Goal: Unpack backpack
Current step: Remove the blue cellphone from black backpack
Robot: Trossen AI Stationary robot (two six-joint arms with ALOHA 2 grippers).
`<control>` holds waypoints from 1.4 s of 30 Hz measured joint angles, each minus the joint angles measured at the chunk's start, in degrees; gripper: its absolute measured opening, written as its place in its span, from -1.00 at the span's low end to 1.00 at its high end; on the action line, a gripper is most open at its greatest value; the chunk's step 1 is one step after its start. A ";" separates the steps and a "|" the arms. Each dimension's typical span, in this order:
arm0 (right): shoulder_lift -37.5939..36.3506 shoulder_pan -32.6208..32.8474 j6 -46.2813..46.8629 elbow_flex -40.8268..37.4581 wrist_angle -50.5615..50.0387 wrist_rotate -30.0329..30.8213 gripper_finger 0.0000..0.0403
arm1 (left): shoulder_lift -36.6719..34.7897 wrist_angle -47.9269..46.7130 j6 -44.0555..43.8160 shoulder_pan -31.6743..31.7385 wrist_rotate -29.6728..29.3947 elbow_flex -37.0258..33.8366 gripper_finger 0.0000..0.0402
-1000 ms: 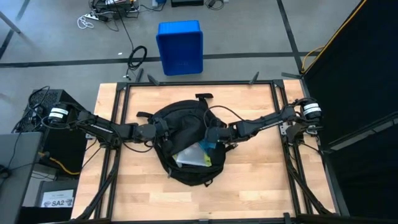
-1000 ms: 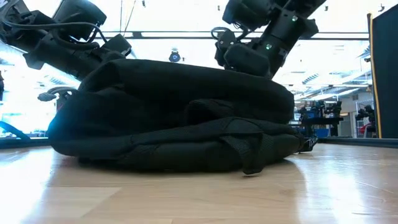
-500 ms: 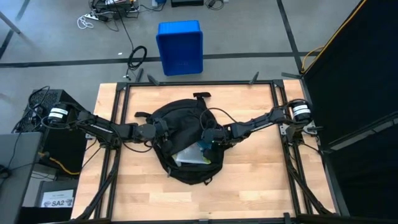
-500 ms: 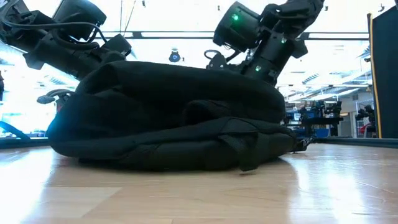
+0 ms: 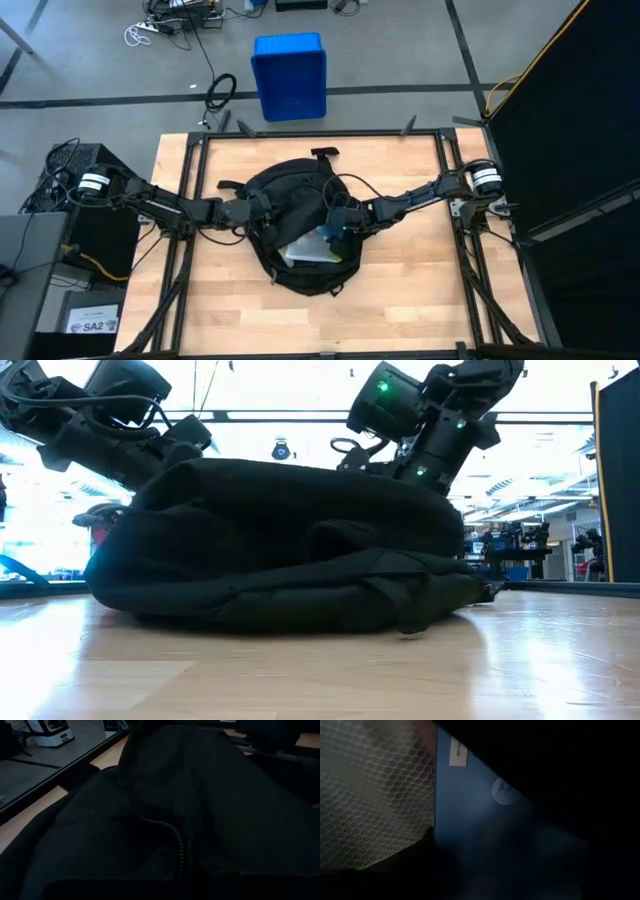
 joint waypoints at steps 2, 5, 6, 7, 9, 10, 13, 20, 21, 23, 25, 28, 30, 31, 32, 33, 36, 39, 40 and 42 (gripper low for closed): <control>-0.74 0.39 -0.20 -0.01 -0.41 -0.26 0.58 | 0.00 0.00 0.00 0.00 0.00 0.00 -1.00; -1.74 0.88 -0.38 -0.01 -1.60 -0.31 0.58 | 0.00 0.00 0.00 0.00 0.02 0.00 -1.00; -1.93 0.99 -0.40 -0.01 -2.00 -0.31 0.58 | 0.00 -0.02 0.00 0.00 0.00 0.00 -1.00; -2.15 1.16 -0.40 -0.01 -2.43 -0.30 0.58 | 0.00 -0.01 0.00 0.00 0.01 0.00 -1.00; -2.63 1.43 -0.39 -0.01 -3.36 -0.31 0.58 | 0.00 -0.07 0.00 0.00 0.00 0.00 -1.00; -2.81 1.61 -0.35 -0.01 -3.73 -0.29 0.58 | 0.00 -0.04 0.00 0.00 0.01 0.00 -1.00; -4.11 2.01 -0.33 -0.01 -5.56 -0.59 0.58 | 0.00 -0.05 0.00 0.00 0.00 0.00 -1.00; -10.48 2.51 0.62 0.03 -12.10 0.01 0.56 | 0.00 -0.09 0.00 0.00 0.00 0.00 -1.00; -11.55 2.70 0.67 0.03 -12.53 0.14 0.55 | 0.00 -0.09 0.00 0.00 0.00 0.00 -1.00; -13.58 3.11 0.80 0.06 -13.09 0.36 0.53 | 0.00 -0.13 0.00 0.00 0.00 0.00 -1.00; -15.76 3.66 1.55 0.06 -13.98 0.33 0.42 | 0.00 -0.15 0.00 0.00 0.00 0.00 -1.00; -18.90 4.67 2.22 0.23 -15.29 0.39 0.19 | 0.00 -0.14 0.00 0.00 0.00 0.00 -1.00; -20.39 5.03 2.73 0.23 -16.14 0.48 0.03 | 0.00 -0.13 0.00 0.00 0.00 0.00 -1.00; -20.79 5.16 3.01 0.25 -16.10 0.58 -0.06 | 0.00 -0.11 0.00 0.00 0.00 0.02 -1.00; -21.08 5.30 3.11 0.25 -16.05 0.62 -0.16 | 0.02 -0.11 0.00 0.00 0.00 0.00 -1.00; -21.15 5.38 3.12 0.25 -15.91 0.63 -0.25 | 0.02 -0.09 0.00 0.00 0.00 0.00 -1.00; -21.10 5.41 2.83 0.25 -15.78 0.62 -0.52 | 0.02 -0.09 -0.10 0.00 0.00 0.00 -1.00; -20.59 5.41 -0.08 0.27 -15.91 0.59 -0.71 | 0.02 -0.09 -0.19 0.00 0.00 0.00 -1.00; -20.52 5.41 -0.58 0.26 -15.94 0.56 -0.74 | 0.02 -0.11 -0.17 0.00 0.00 0.00 -1.00; -20.24 5.41 -1.21 0.32 -15.49 -0.60 -0.76 | 0.02 -0.07 -0.17 0.00 0.00 0.00 -1.00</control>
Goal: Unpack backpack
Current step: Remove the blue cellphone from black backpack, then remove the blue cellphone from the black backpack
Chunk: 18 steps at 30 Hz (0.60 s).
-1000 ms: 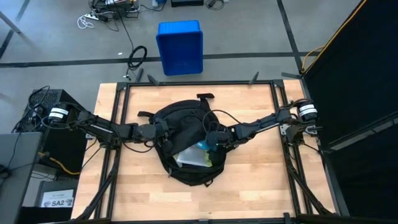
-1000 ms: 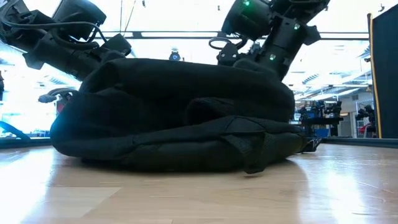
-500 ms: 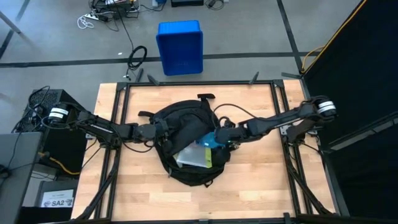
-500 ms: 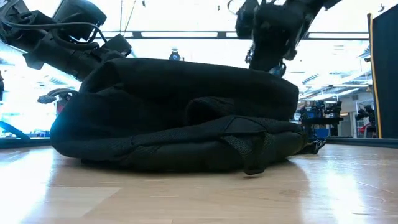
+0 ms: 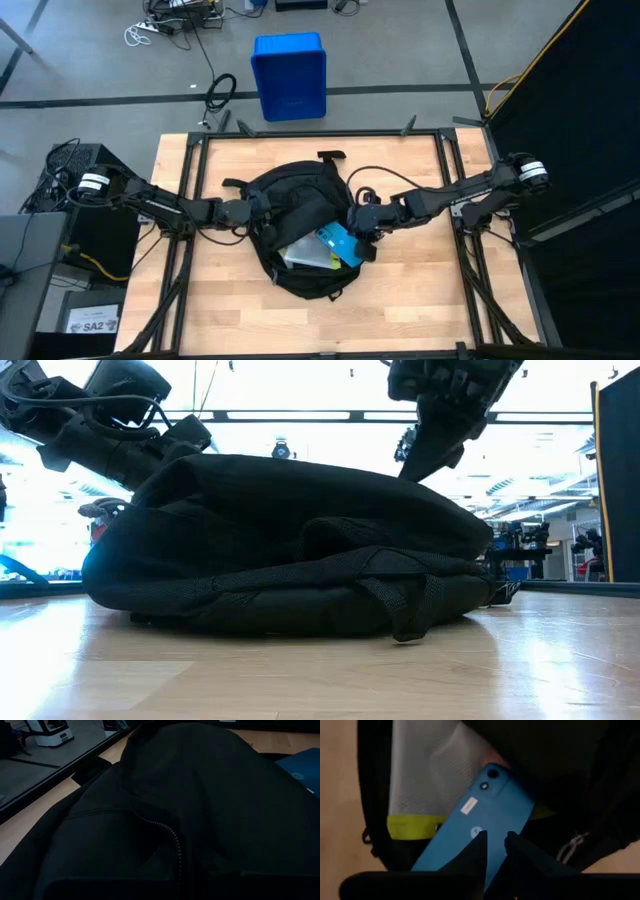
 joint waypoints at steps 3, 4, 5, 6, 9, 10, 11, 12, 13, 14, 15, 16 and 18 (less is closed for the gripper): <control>0.78 0.43 0.42 0.00 0.27 -1.22 -0.65 | 0.00 -0.04 0.00 0.00 0.00 0.00 -1.00; 1.03 0.45 1.02 -0.02 -0.03 -1.51 -0.58 | 0.00 0.00 0.00 -0.02 0.00 0.00 -1.00; 1.52 0.48 1.70 -0.02 -0.92 -1.79 -0.52 | 0.02 -0.02 0.00 0.00 0.00 0.00 -1.00; 2.21 0.35 2.22 -0.01 -1.09 -2.46 -0.44 | 0.02 -0.02 -0.02 -0.02 0.00 0.03 -1.00; 4.66 -1.44 3.30 -0.07 -3.34 -6.05 -0.21 | 0.02 -0.01 -0.24 -0.11 0.32 0.11 -1.00; 5.29 -2.18 3.32 -0.09 -3.12 -7.96 -0.14 | 0.00 0.13 -0.28 -0.11 0.39 0.13 -1.00; 6.03 -2.95 3.30 -0.09 -2.68 -10.15 -0.07 | 0.00 0.06 -0.32 -0.11 0.42 0.13 -1.00; 6.57 -3.75 3.26 -0.09 -1.50 -12.50 0.00 | 0.02 -0.11 -0.37 -0.11 0.42 0.13 -1.00; 6.80 -4.42 3.00 -0.09 -0.94 -14.45 0.06 | 0.00 0.05 -0.40 -0.11 0.46 0.13 -1.00; 6.95 -5.10 2.75 -0.09 -0.75 -15.61 0.11 | 0.00 0.01 -0.58 -0.11 0.45 0.13 -1.00; 7.23 -5.73 2.46 -0.07 0.60 -16.20 0.15 | 0.00 -0.16 -0.84 -0.11 0.44 0.13 -1.00; 7.32 -6.33 2.10 -0.02 0.97 -16.63 0.18 | 0.00 -0.20 -0.87 -0.11 0.46 0.15 -1.00; 7.32 -7.89 1.47 -0.04 -0.54 -16.60 0.23 | 0.00 -0.55 -0.90 -0.11 0.46 0.13 -1.00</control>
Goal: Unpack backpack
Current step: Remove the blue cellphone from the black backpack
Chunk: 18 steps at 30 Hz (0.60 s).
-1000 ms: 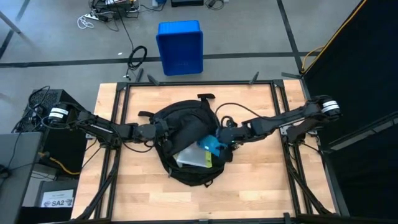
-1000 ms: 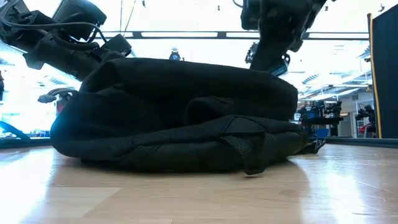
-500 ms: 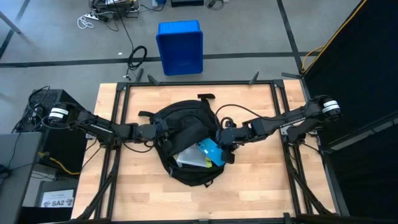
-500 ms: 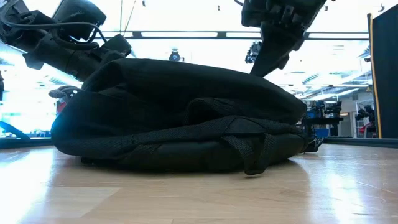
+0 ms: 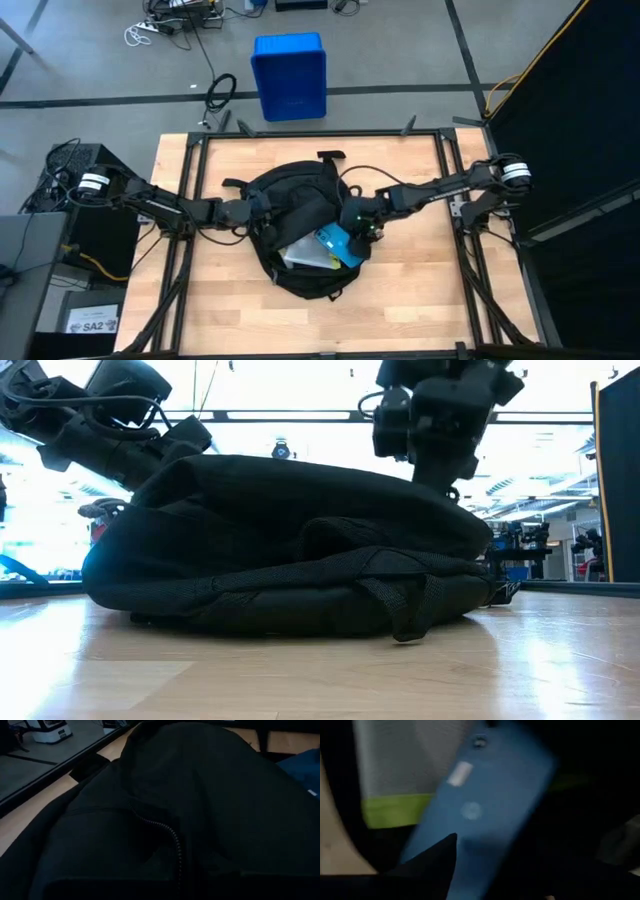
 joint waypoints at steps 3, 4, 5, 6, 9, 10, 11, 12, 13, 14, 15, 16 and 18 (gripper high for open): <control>0.15 -2.30 -0.45 -0.01 -2.09 0.07 0.26 | 0.02 -0.10 0.00 0.00 0.00 0.00 -1.00; 0.15 -2.91 -0.62 -0.04 -2.61 0.02 0.27 | 0.02 0.02 0.00 0.00 0.00 0.00 -1.00; 0.15 -3.38 -0.75 -0.04 -2.44 -0.06 0.27 | 0.00 0.05 0.00 0.00 0.00 0.00 -1.00; 0.17 -3.82 -1.00 -0.02 -2.40 -0.51 0.27 | 0.00 0.03 0.00 0.00 0.00 0.00 -1.00; 0.17 -4.91 -1.95 -0.18 -2.29 -4.41 0.23 | 0.02 0.05 -0.13 0.00 0.00 0.00 -1.00; 0.17 -5.14 -2.37 -0.70 -1.71 -5.65 0.22 | 0.02 0.03 -0.15 0.00 0.00 0.00 -1.00; 0.17 -5.31 -2.65 -1.32 -1.04 -6.52 0.20 | 0.02 0.03 -0.17 0.00 0.00 0.00 -1.00; 0.20 -5.58 -2.78 -2.12 -0.46 -7.27 0.18 | 0.02 0.07 -0.20 0.00 0.00 0.00 -1.00; 0.20 -5.80 -2.77 -3.08 0.46 -8.15 0.15 | 0.02 0.10 -0.20 0.00 0.00 0.00 -1.00; 0.17 -6.13 -2.63 -4.17 2.01 -9.29 0.13 | 0.02 0.09 -0.20 0.00 0.00 0.00 -1.00; 0.17 -6.48 -2.46 -5.36 3.69 -10.60 0.11 | 0.02 0.09 -0.20 0.00 0.00 0.00 -1.00; 0.17 -6.80 -2.32 -6.55 5.36 -11.95 0.08 | 0.02 0.11 -0.20 0.00 0.02 0.00 -1.00; 0.17 -7.47 -2.06 -8.94 9.69 -15.27 0.03 | 0.02 0.11 -0.20 0.00 0.02 -0.02 -1.00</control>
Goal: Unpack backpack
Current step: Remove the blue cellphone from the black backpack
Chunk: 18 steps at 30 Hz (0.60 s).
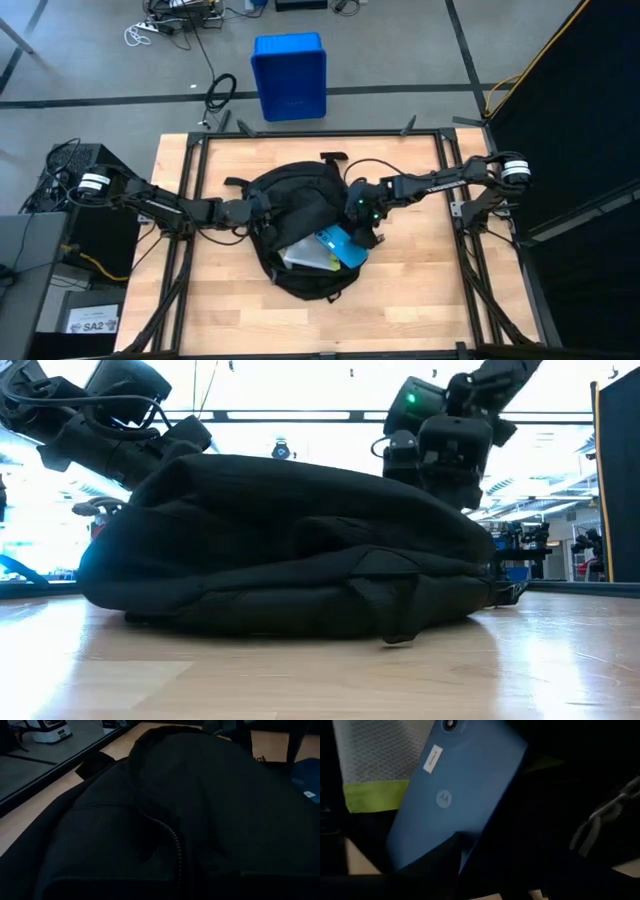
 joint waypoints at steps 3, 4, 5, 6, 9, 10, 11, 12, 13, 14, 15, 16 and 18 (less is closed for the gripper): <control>0.00 -0.77 0.48 -2.78 5.91 -5.50 -0.03 | 0.00 -0.02 0.00 0.00 0.11 0.00 -1.00; 0.00 -0.94 0.93 -3.48 7.47 -6.96 -0.05 | 0.00 0.02 0.00 0.00 0.13 0.00 -1.00; 0.00 -0.99 1.27 -4.10 8.96 -8.31 -0.07 | 0.00 0.01 0.00 0.00 0.13 0.00 -1.00; 0.01 -1.01 1.46 -4.48 10.03 -9.31 -0.09 | 0.00 -0.01 0.00 -0.02 0.13 0.00 -1.00; 0.02 -0.99 1.53 -5.26 11.85 -12.69 -0.14 | 0.00 0.00 0.00 -0.01 0.13 0.00 -1.00; 0.02 -0.98 1.88 -5.33 12.21 -14.06 -0.16 | 0.00 0.00 0.00 0.00 0.11 0.00 -1.00; 0.02 -0.83 2.09 -5.33 12.63 -15.20 -0.17 | 0.00 0.00 0.00 0.00 0.11 0.00 -1.00; 0.02 -0.69 2.59 -5.33 13.27 -15.95 -0.19 | 0.00 0.02 0.00 0.00 0.11 0.00 -1.00; 0.02 -0.41 3.09 -5.33 13.70 -16.14 -0.20 | 0.00 0.04 0.00 -0.02 0.11 0.00 -1.00; 0.02 -0.25 3.66 -5.33 14.27 -16.21 -0.21 | 0.00 0.06 0.00 0.00 0.09 0.00 -1.00; 0.02 -0.02 4.21 -5.33 15.07 -16.19 -0.22 | 0.00 0.07 0.00 0.00 0.09 0.00 -1.00; 0.02 0.16 4.70 -5.33 15.83 -16.19 -0.23 | 0.00 0.12 0.00 0.00 0.09 0.00 -1.00; 0.02 0.61 4.94 -5.33 16.81 -16.11 -0.24 | 0.00 0.22 -0.01 0.00 0.08 0.00 -1.00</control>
